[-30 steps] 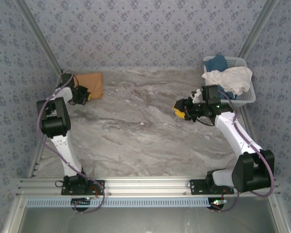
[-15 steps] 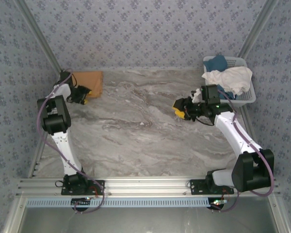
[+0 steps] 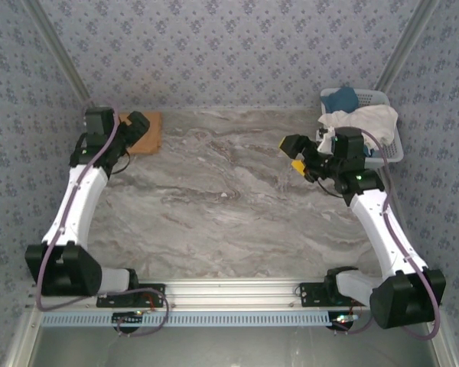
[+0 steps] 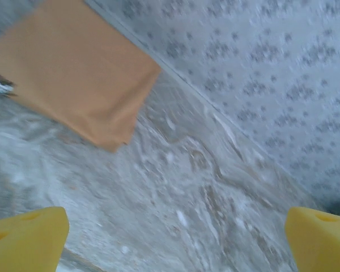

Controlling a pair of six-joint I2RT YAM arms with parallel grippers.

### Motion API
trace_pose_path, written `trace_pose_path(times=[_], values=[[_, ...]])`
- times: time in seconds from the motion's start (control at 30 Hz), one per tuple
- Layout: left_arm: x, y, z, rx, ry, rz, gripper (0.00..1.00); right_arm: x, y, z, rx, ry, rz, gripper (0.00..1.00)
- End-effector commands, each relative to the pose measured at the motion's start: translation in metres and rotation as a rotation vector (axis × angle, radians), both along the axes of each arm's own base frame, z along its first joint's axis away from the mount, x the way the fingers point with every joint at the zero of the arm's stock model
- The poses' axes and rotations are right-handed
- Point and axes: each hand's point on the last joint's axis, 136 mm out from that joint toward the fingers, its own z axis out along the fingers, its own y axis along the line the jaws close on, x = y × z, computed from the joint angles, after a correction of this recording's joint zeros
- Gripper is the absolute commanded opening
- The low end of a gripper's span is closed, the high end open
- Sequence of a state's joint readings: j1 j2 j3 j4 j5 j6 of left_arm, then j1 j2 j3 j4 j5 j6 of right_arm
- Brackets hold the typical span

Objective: Fold and stack the t-shirts

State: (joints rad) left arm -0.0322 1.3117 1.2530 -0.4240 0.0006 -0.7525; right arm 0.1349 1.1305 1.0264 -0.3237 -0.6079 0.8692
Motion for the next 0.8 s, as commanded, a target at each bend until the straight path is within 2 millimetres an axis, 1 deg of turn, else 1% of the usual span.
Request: trace_pose_path(times=[0.0, 0.03, 0.07, 0.1, 0.13, 0.17, 0.2, 0.23, 0.3, 0.33, 0.4, 0.43, 0.53, 0.6, 0.7, 0.77], values=[[-0.025, 0.038, -0.032, 0.127, 0.101, 0.180, 0.98, 0.001, -0.021, 0.014, -0.083, -0.050, -0.092, 1.00], [-0.035, 0.041, -0.030, 0.158, 0.103, 0.208, 0.98, -0.001, -0.030, 0.012, -0.133, -0.040, -0.122, 1.00], [-0.046, 0.049, -0.028, 0.203, 0.111, 0.260, 0.98, -0.002, -0.038, 0.009, -0.178, -0.032, -0.151, 1.00], [-0.062, 0.061, -0.027, 0.280, 0.130, 0.351, 0.98, -0.003, -0.049, 0.003, -0.245, -0.014, -0.186, 1.00], [-0.077, 0.072, -0.026, 0.357, 0.147, 0.428, 0.98, -0.004, -0.068, -0.005, -0.335, 0.020, -0.260, 1.00], [-0.086, 0.075, -0.028, 0.426, 0.148, 0.446, 0.98, -0.007, -0.090, -0.017, -0.436, 0.073, -0.345, 1.00], [-0.090, 0.075, -0.032, 0.500, 0.137, 0.414, 0.98, -0.012, -0.108, -0.030, -0.518, 0.123, -0.409, 1.00], [-0.090, 0.073, -0.039, 0.562, 0.119, 0.358, 0.98, -0.013, -0.116, -0.040, -0.578, 0.115, -0.406, 1.00], [-0.088, 0.063, -0.060, 0.669, 0.082, 0.214, 0.98, -0.006, -0.125, -0.053, -0.655, 0.018, -0.371, 1.00], [-0.092, 0.063, -0.073, 0.700, 0.079, 0.191, 0.98, -0.003, -0.139, -0.062, -0.738, -0.036, -0.414, 1.00], [-0.096, 0.063, -0.102, 0.740, 0.089, 0.149, 0.98, -0.001, -0.149, -0.075, -0.893, -0.170, -0.434, 1.00], [-0.097, 0.060, -0.115, 0.755, 0.084, 0.114, 0.98, -0.004, -0.155, -0.085, -0.947, -0.208, -0.463, 1.00], [-0.095, 0.057, -0.143, 0.738, 0.050, 0.068, 0.98, -0.009, -0.170, -0.116, -1.026, -0.230, -0.509, 1.00], [-0.088, 0.059, -0.155, 0.708, 0.046, 0.067, 0.98, -0.008, -0.175, -0.139, -1.060, -0.221, -0.508, 1.00], [-0.072, 0.058, -0.173, 0.708, 0.046, 0.023, 0.98, 0.000, -0.180, -0.160, -1.086, -0.234, -0.512, 1.00], [-0.057, 0.055, -0.174, 0.711, 0.034, -0.011, 0.98, 0.009, -0.180, -0.171, -1.098, -0.248, -0.502, 1.00]])
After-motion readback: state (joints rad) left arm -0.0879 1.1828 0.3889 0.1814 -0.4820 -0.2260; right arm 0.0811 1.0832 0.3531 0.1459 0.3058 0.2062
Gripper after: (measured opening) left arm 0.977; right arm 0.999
